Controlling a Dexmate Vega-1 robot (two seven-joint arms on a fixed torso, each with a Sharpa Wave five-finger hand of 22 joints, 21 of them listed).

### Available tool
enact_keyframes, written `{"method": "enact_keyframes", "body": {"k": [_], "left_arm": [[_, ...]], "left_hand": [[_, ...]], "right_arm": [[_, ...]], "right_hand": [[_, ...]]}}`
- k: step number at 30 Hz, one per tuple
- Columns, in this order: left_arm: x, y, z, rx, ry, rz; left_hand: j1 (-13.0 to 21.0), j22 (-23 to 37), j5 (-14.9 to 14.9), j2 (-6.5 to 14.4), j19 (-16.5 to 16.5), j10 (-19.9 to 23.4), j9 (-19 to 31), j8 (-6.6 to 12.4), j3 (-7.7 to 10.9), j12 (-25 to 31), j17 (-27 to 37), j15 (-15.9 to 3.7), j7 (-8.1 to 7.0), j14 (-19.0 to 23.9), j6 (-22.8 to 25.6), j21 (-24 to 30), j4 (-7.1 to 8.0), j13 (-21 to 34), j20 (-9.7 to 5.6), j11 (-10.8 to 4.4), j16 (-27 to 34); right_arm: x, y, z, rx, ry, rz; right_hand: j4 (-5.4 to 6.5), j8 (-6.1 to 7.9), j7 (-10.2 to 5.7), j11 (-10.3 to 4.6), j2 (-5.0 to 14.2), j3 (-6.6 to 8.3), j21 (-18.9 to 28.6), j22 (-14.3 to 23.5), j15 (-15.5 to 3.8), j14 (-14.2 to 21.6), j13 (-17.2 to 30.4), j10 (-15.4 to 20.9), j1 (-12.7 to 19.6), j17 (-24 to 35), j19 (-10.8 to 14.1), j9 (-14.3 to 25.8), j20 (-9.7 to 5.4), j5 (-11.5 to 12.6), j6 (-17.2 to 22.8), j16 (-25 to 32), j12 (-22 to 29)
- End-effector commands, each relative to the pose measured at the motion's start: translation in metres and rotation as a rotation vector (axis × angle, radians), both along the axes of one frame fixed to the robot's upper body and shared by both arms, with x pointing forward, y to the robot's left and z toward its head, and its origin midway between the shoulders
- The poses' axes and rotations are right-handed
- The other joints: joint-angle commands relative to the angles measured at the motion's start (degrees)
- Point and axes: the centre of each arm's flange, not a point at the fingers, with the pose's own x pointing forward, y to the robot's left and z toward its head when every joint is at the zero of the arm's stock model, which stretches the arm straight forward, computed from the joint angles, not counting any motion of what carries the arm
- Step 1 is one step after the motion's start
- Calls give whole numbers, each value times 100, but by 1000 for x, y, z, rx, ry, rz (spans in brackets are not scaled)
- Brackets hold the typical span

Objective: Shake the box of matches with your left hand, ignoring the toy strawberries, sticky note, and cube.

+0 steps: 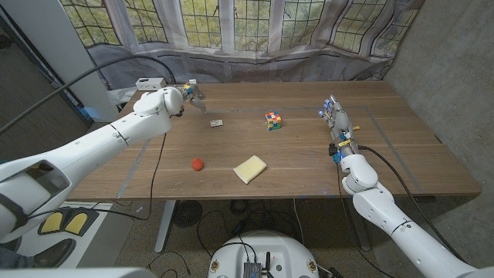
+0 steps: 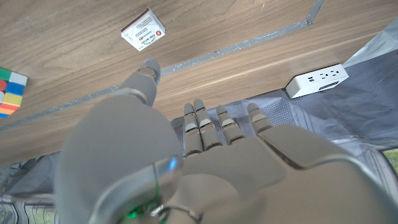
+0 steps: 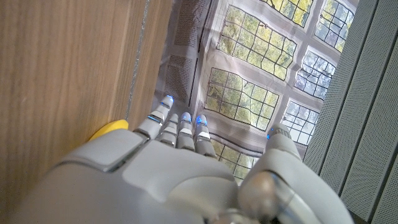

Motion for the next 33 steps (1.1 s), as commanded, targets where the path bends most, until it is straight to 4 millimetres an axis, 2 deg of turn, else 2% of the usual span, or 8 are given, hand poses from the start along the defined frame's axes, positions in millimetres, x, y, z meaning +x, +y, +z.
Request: {"method": "enact_keyframes", "body": {"k": [1,9,19,23,25,33], "left_arm": [[8,-3,4,90,71,20],[13,-7,3,138,105,5],[21,-18,-7,157,83,24],[24,-23,-11,151,97,18],[26,-24,-12,151,89,18],[30,-28,-17,150,83,27]], "left_hand": [[41,18,-21,-26,-56,-35,15,19,-28,-43,17,-10,-27,-34,-31,-31,39,20,26,-10,-23],[118,17,-16,4,-89,-21,17,14,-22,-43,17,4,-63,-50,-56,-33,38,19,24,-31,-20],[-123,17,-45,-133,-150,106,18,50,-230,-7,22,30,-60,-44,64,-30,166,27,31,-60,1],[-197,20,-38,-145,-144,126,18,54,-294,-5,26,87,5,67,105,-15,200,29,28,-36,43],[-227,23,-26,-139,-131,203,19,44,-349,19,32,147,123,308,114,0,209,28,29,60,108],[-222,25,-17,-130,-165,259,19,52,-384,23,32,206,285,294,167,-7,199,25,38,196,73]], "right_arm": [[-3,5,1,-3,-7,-4],[-5,10,2,-6,-5,0],[-9,11,1,-11,-7,-7],[-9,11,1,-14,-8,-10],[-9,11,1,-14,-7,-10],[-9,11,2,-9,-5,-12]], "right_hand": [[-22,1,5,-18,12,24,-20,21,5,2,30,52,75,31,7,22,27,-13,66,-1,-17],[-26,-1,0,-19,13,25,-23,21,0,1,31,54,82,30,-6,22,31,-14,67,-3,-18],[-30,-4,-6,-9,9,23,-22,21,0,5,31,68,89,29,-12,22,35,-16,70,-5,-15],[-31,-6,-4,-14,8,22,-21,21,1,5,31,72,90,29,-11,22,37,-16,68,-6,-14],[-31,-6,-8,-14,7,21,-21,21,1,4,31,71,90,29,-13,22,36,-17,70,-7,-15],[-33,-6,-11,-13,4,19,-20,21,0,9,32,73,92,29,-15,22,39,-18,75,-7,-16]]}}
